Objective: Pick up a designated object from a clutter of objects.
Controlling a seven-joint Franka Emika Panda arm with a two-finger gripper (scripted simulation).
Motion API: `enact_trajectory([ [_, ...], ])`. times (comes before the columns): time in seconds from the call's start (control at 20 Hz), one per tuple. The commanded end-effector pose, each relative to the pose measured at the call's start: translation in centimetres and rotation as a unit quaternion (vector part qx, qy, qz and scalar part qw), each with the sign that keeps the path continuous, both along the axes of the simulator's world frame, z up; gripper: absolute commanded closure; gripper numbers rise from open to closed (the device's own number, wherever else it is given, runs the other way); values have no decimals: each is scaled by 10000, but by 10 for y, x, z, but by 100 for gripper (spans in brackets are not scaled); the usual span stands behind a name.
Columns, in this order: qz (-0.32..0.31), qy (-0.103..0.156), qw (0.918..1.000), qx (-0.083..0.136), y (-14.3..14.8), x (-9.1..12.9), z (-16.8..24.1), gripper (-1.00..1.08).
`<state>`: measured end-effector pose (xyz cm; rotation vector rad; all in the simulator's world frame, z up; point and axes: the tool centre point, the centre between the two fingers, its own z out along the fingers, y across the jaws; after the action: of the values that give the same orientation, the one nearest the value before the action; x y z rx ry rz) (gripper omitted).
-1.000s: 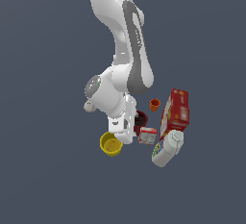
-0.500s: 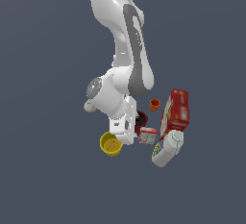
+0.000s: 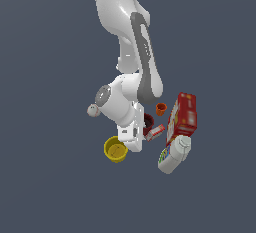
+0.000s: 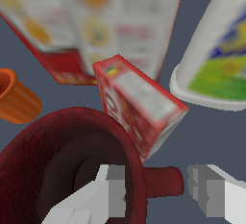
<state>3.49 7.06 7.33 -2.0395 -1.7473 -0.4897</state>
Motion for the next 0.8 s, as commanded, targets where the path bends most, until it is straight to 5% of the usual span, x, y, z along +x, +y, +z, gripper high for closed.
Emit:
enact_trajectory([
  [0.0,3,2,10000,1,1,0,-1,108],
  [0.75,3,-1,10000,-2,-5,2,19,108],
])
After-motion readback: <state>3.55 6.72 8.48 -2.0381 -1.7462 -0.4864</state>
